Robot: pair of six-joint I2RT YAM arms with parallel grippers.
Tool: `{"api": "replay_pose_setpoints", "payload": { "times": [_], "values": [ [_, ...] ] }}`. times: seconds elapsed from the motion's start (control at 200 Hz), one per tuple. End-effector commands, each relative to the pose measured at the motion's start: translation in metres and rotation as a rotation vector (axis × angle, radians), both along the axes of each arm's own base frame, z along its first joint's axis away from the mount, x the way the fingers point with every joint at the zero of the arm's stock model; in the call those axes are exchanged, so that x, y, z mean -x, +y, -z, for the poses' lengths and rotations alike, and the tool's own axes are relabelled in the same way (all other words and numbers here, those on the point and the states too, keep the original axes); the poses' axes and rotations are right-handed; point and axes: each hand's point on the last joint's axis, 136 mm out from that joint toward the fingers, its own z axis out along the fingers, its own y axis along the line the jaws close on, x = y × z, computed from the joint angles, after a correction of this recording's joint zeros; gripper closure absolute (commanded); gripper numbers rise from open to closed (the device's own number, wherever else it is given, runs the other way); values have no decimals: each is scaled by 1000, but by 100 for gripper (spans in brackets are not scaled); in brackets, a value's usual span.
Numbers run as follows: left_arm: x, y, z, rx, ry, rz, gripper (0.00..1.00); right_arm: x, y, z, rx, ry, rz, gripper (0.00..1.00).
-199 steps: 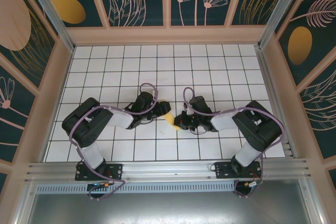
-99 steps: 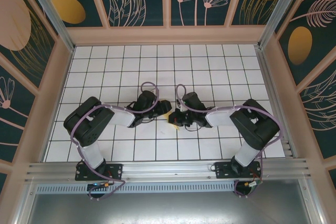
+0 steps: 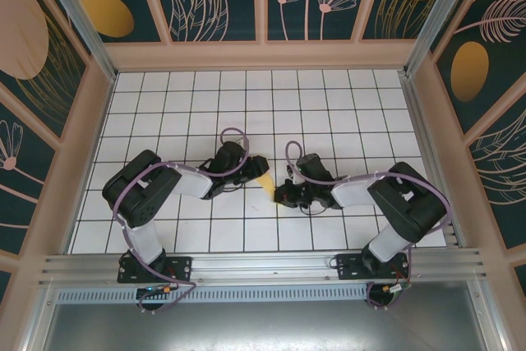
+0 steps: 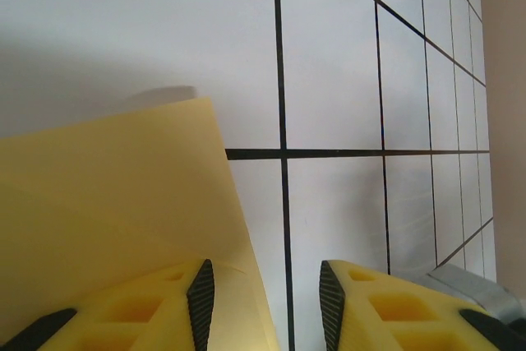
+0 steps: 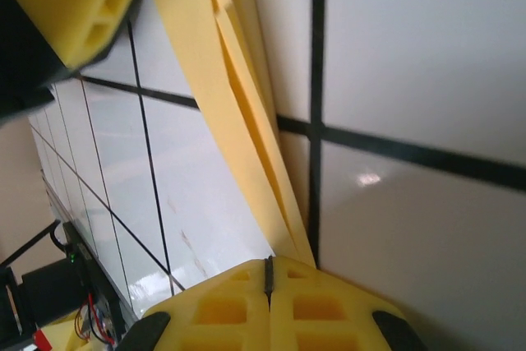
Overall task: Fold a paper plane with a square sheet of paper (pick it up from the middle)
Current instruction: Fold the wing for the fifth time at the center of the table.
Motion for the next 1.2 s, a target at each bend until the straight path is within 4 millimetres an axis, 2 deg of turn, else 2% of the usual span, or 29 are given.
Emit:
{"api": "replay_pose_setpoints", "payload": {
  "times": [0.0, 0.135, 0.195, 0.365, 0.45, 0.51, 0.66, 0.776, 0.976, 1.196],
  "values": [
    [26, 37, 70, -198, 181, -42, 59, 24, -24, 19, 60, 101, 15, 97],
    [26, 37, 69, -202, 178, -36, 59, 32, -35, 21, 99, 103, 22, 96],
    [26, 36, 68, -198, 175, -28, 59, 29, -34, 13, 88, 76, 19, 96],
    [25, 28, 60, -168, 155, 7, 58, 0, -12, -35, -17, -68, 13, 96],
    [24, 27, 56, -164, 145, 10, 58, -14, 0, -50, -52, -122, -4, 93],
    [22, 24, 54, -163, 140, 18, 58, -22, 11, -53, -76, -129, -22, 93],
    [21, 23, 53, -162, 138, 21, 58, -35, 27, -38, -88, -95, -36, 93],
    [21, 23, 52, -161, 134, 19, 58, -37, 20, -14, -24, -62, -27, 93],
    [18, 25, 49, -182, 116, 23, 57, -12, -8, 28, 94, 26, -30, 96],
    [4, 34, 41, -174, 93, 8, 55, 9, -22, 39, 88, 84, -27, 100]
  ]
}}
